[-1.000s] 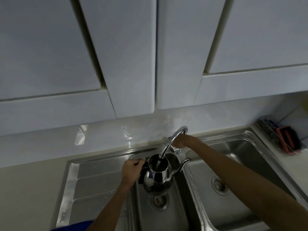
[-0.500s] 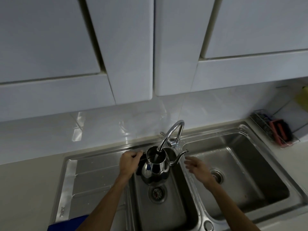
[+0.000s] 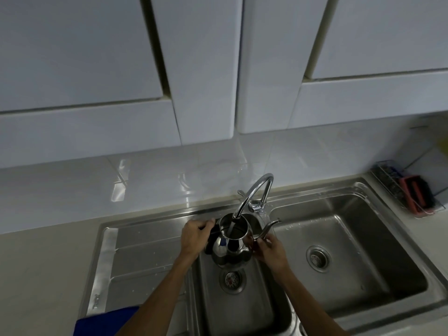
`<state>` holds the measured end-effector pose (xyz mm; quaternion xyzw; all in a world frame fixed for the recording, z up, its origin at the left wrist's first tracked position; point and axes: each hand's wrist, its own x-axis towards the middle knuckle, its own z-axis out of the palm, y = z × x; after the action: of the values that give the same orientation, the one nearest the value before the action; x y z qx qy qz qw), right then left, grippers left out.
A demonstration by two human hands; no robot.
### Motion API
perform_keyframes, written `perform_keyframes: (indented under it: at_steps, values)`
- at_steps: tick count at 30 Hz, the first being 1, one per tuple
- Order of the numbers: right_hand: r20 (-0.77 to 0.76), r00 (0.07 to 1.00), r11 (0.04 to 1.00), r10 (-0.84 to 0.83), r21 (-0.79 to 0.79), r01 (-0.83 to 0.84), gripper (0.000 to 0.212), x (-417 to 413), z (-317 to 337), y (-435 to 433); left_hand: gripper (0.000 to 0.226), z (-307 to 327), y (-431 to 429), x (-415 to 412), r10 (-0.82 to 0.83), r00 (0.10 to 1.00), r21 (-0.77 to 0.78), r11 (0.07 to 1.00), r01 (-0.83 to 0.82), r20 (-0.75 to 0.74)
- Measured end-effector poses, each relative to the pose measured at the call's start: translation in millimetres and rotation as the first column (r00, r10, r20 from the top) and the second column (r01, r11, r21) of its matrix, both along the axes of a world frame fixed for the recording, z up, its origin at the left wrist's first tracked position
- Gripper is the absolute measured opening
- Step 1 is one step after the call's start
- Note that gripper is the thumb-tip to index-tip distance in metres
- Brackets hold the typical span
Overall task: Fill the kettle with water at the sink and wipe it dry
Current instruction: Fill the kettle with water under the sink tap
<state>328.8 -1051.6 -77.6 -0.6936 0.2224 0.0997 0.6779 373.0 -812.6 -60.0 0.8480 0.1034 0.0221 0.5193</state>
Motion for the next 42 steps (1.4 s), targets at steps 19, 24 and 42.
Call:
perform_keyframes:
  at_steps: [19, 24, 42]
  values:
    - [-0.058, 0.998, 0.91, 0.001, -0.413, -0.025, 0.023, 25.8, -5.1, 19.4, 0.052, -4.6, 7.4, -0.8, -0.136, 0.99, -0.01, 0.991, 0.135, -0.035]
    - [-0.064, 0.998, 0.885, 0.013, -0.464, -0.042, 0.029, 31.4, -0.7, 19.1, 0.03, 9.9, 4.9, -7.4, -0.132, 0.989, -0.047, 0.991, 0.129, -0.066]
    - [-0.062, 0.997, 0.887, 0.05, -0.456, -0.073, 0.026, 33.4, -2.8, 19.9, 0.052, 26.3, 9.5, -18.6, -0.22, 0.97, -0.067, 0.975, 0.214, -0.106]
